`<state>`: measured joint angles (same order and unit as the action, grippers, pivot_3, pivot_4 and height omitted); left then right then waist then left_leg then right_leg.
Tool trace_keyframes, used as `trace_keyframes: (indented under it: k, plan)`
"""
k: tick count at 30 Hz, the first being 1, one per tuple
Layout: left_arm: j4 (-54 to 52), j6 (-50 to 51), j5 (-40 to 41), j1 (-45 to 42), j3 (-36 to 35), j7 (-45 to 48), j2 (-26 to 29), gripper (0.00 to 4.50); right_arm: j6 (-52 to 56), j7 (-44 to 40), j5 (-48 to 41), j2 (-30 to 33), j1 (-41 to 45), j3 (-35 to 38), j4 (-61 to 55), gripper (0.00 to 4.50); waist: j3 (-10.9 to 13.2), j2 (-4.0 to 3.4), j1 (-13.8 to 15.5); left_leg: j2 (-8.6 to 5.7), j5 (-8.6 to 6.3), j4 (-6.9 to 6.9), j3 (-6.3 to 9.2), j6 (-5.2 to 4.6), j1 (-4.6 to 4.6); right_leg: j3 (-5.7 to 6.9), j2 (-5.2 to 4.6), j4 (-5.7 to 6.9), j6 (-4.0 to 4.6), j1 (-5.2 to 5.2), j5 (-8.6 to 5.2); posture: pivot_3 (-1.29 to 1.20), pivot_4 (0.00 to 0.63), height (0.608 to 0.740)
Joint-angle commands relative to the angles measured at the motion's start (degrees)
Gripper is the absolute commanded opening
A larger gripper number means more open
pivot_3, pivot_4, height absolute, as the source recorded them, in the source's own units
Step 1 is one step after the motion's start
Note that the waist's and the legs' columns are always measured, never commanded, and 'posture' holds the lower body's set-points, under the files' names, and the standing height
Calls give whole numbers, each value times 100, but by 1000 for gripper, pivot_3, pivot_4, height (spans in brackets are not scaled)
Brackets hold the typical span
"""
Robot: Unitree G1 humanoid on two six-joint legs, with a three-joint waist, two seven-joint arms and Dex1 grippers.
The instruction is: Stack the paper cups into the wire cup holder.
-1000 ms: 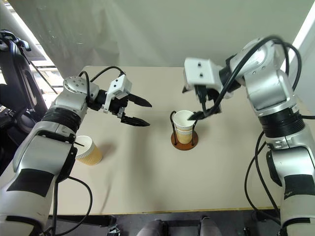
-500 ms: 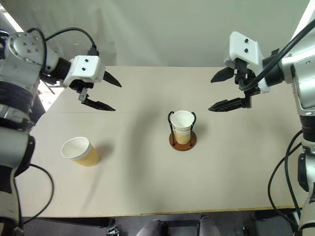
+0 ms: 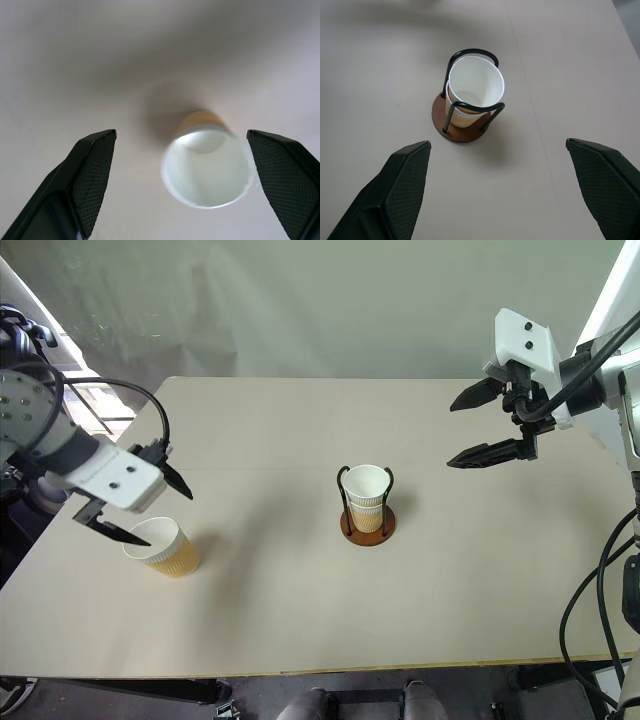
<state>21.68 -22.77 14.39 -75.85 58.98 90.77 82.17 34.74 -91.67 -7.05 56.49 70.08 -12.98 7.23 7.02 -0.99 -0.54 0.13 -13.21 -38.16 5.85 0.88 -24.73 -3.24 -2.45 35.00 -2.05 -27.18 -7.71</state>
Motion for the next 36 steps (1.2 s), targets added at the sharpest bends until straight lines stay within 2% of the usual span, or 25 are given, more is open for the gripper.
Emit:
trace_keyframes:
  k: [1, 9, 17, 23, 28, 36]
  plan:
    - [30, -54, -258, 13, -392, 173, 89, 4500, -103, -51, 1, 101, 46, 33, 1, 4474, 0, 0, 1, 1, 4, 0, 3, 3, -1, -2, -2, 0, 6, -1, 4, 0, 150, 740]
    - [406, -340, -1015, 453, -893, 173, 100, 4500, -180, -69, 17, 106, 52, 2, 95, 4474, 0, 0, -16, 2, 6, 12, 0, 7, 2, -3, 0, -1, 17, -12, 10, 0, 150, 740]
    - [-354, 1, -799, 1553, -1421, 173, 576, 4500, -274, -78, 35, 57, 77, -53, 175, 4474, 0, 0, -24, 5, -2, 21, 0, 18, -8, 2, 0, -4, 34, -29, -2, 0, 150, 740]
    - [-586, 67, -858, 2178, -1889, 173, 700, 4500, -296, -71, 30, -3, 69, -48, 192, 4474, -1, 2, -22, 5, -1, 16, 1, 16, -10, 2, -2, -1, 45, -28, 5, 0, 150, 740]
    - [-462, -16, -1138, 2503, -2296, 173, 527, 4500, -282, -54, 3, -45, 51, -39, 169, 4474, -1, 2, -24, 5, 1, 15, 0, 15, -6, 1, 0, 2, 55, -29, 11, 0, 150, 740]
    - [249, -412, -2015, 2612, -2986, 122, -172, 4500, -189, -39, -44, -78, -40, -5, 33, 4474, -2, 2, -27, 4, 0, 17, 0, 16, -6, 1, -1, 2, 60, -34, 12, 0, 150, 740]
